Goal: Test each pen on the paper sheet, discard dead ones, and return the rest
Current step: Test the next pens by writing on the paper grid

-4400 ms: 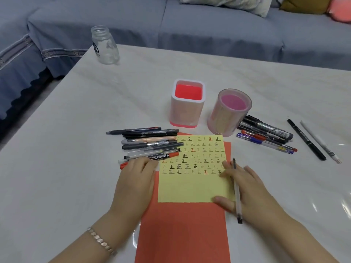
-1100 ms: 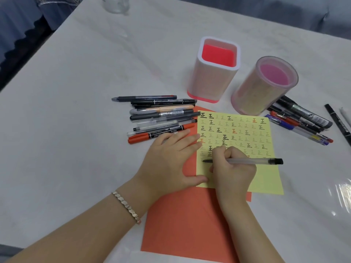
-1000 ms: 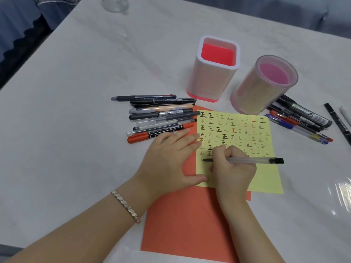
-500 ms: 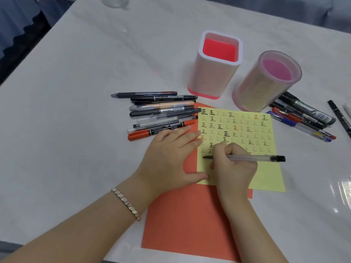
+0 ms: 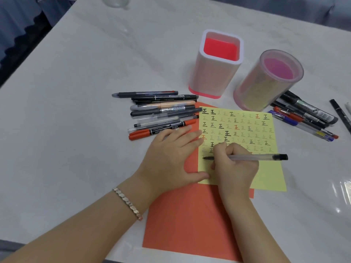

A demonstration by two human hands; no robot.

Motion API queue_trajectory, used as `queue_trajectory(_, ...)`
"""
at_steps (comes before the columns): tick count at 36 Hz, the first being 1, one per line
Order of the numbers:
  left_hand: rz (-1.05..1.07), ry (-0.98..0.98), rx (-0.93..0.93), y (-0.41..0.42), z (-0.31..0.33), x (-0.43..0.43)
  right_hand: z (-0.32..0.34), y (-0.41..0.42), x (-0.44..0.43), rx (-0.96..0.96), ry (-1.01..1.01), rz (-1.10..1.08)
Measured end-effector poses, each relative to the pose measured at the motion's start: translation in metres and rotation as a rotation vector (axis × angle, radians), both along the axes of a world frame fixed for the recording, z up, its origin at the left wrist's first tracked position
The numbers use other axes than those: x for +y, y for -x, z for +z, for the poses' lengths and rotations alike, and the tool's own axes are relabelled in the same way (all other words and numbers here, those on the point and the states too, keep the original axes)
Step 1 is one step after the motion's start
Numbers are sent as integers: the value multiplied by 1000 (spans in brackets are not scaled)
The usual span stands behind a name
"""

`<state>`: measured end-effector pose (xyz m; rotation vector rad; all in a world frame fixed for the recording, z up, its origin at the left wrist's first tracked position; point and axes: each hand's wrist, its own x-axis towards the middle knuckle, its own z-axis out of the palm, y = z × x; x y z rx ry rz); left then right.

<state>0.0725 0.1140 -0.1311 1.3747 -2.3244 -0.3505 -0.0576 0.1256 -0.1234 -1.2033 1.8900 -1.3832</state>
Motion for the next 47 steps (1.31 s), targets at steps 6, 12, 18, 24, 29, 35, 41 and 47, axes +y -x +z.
queue_trajectory(6,-5,-4,0,-1,-1,0,0,-2,1,42,26,-2)
queue_trajectory(12,-15,0,-11,-1,0,-1,1,0,0,55,25,-35)
queue_trajectory(18,-36,-6,-23,-1,-2,-1,9,5,1,-150,-13,-108)
queue_trajectory(24,31,131,36,-3,3,3,18,24,7,-184,-12,-118)
queue_trajectory(29,233,209,67,-12,1,11,27,44,15,-199,-20,-84)
queue_trajectory(35,278,107,19,-26,2,14,32,53,19,-225,-39,-30)
queue_trajectory(41,274,54,-116,-30,9,17,32,55,25,-237,-80,13)
queue_trajectory(47,269,-166,240,-16,34,29,35,60,30,-266,-96,59)
